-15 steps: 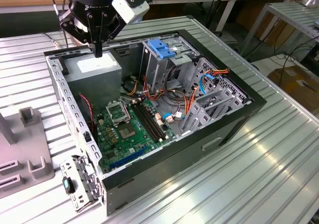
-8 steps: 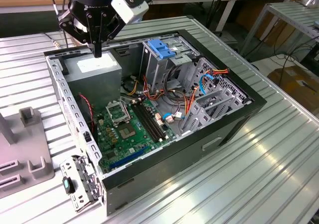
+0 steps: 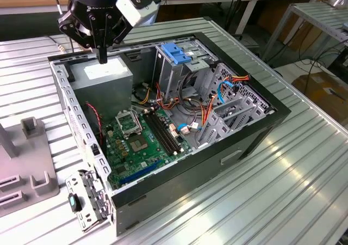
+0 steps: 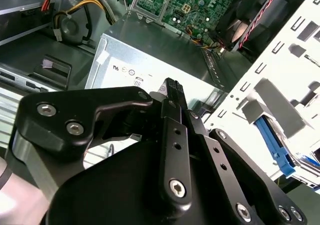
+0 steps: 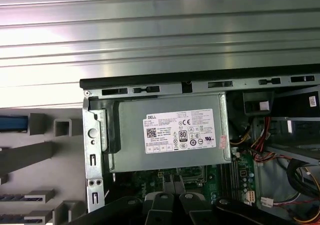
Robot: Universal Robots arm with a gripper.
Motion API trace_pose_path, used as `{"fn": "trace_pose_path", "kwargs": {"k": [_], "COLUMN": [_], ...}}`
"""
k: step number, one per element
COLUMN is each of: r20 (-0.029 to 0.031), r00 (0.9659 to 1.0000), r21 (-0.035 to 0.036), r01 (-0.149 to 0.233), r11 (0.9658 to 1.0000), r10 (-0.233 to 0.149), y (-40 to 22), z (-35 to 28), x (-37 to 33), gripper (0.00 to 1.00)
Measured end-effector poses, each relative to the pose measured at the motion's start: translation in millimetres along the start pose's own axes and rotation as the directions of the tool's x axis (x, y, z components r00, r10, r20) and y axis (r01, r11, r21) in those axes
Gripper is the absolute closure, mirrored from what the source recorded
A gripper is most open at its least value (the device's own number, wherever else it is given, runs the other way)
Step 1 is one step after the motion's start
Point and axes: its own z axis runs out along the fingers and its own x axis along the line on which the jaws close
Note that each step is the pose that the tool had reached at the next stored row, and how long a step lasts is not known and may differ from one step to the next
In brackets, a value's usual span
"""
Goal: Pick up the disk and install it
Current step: 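Reach for the disk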
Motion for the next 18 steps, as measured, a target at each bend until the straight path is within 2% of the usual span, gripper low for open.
{"fn": "trace_pose_path", "kwargs": {"k": [8, 18], "r20": [0.0, 0.0], "r00": [1.0, 1.0], "r21": [0.0, 0.0001], "r01": [0.0, 0.0], "r11": [1.0, 1.0], "r10": [0.0, 0.0], "y": [-0.3, -0.8], "z": [-0.1, -0.3], "x": [3.4, 11.1], "gripper": [0.89, 0.89]}}
